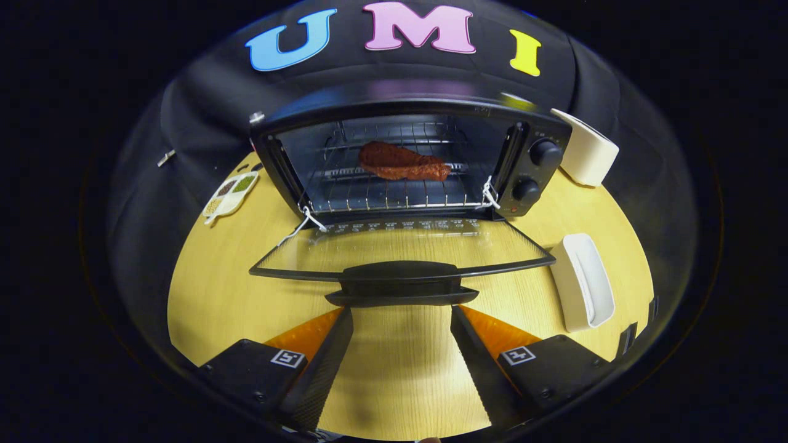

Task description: Open the toaster oven, put the food inside, and close the toaster oven door.

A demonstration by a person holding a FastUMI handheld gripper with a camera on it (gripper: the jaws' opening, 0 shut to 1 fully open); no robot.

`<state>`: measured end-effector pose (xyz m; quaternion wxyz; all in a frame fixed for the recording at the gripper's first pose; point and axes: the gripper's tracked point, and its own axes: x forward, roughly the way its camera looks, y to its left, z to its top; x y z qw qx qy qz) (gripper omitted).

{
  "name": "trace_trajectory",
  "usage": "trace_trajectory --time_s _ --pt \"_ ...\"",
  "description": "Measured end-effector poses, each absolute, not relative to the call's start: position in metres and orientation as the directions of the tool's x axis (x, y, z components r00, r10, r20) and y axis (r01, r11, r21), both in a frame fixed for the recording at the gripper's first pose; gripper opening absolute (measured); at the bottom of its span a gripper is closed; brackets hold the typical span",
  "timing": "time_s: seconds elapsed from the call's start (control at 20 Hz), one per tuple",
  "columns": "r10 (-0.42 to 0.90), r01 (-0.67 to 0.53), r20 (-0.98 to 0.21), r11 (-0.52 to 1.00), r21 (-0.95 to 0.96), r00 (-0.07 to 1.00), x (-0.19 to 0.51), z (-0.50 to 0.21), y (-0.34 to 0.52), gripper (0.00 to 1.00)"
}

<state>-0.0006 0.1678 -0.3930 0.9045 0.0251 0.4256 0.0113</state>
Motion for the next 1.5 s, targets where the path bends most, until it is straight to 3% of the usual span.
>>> trace_trajectory --time_s 0.55,0.95,1.5 --pt "0.052 0.013 -0.615 0.995 0.101 0.787 0.076 -0.299 0.164 0.99" --pt "0.065 -0.012 -0.555 0.995 0.098 0.829 0.073 -0.266 0.148 0.99" --pt "0.050 -0.034 -0.276 0.997 0.064 0.960 0.073 -0.116 0.095 0.99"
